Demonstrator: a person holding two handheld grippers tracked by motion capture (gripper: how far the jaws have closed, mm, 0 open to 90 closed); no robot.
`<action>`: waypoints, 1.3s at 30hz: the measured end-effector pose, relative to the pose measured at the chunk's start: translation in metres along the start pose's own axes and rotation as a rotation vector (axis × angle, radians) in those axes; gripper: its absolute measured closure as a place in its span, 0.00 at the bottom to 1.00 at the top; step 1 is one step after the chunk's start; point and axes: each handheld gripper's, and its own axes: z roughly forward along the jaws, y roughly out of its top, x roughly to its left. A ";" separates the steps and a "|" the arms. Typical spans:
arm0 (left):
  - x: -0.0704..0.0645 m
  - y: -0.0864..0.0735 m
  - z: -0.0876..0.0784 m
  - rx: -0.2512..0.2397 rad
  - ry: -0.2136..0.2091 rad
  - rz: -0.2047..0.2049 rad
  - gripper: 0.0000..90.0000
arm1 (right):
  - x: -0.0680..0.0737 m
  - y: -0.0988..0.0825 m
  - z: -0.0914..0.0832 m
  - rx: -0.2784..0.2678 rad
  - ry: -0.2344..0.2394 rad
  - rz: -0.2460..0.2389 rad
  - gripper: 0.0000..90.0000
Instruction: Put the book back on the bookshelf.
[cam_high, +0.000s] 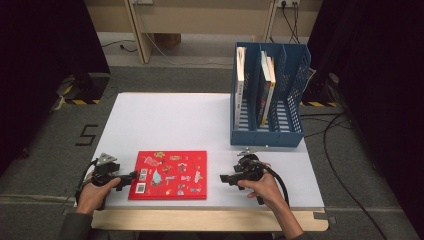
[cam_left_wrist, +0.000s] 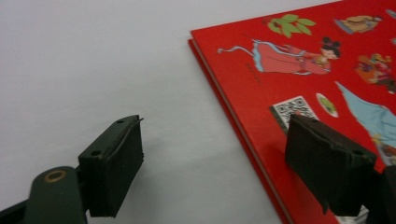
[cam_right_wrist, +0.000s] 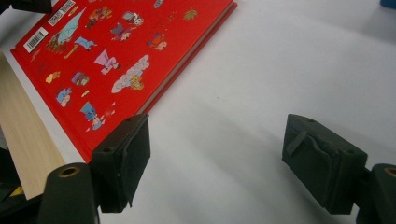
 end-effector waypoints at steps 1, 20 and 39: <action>-0.002 0.000 0.000 0.003 -0.012 -0.002 0.22 | 0.001 0.000 0.001 0.001 0.001 -0.001 0.27; -0.040 0.002 0.004 0.077 -0.191 0.069 0.34 | 0.001 0.003 0.009 0.012 0.029 0.021 0.28; -0.065 0.009 0.015 0.096 -0.283 0.153 0.36 | -0.001 0.006 0.019 0.017 0.040 0.059 0.28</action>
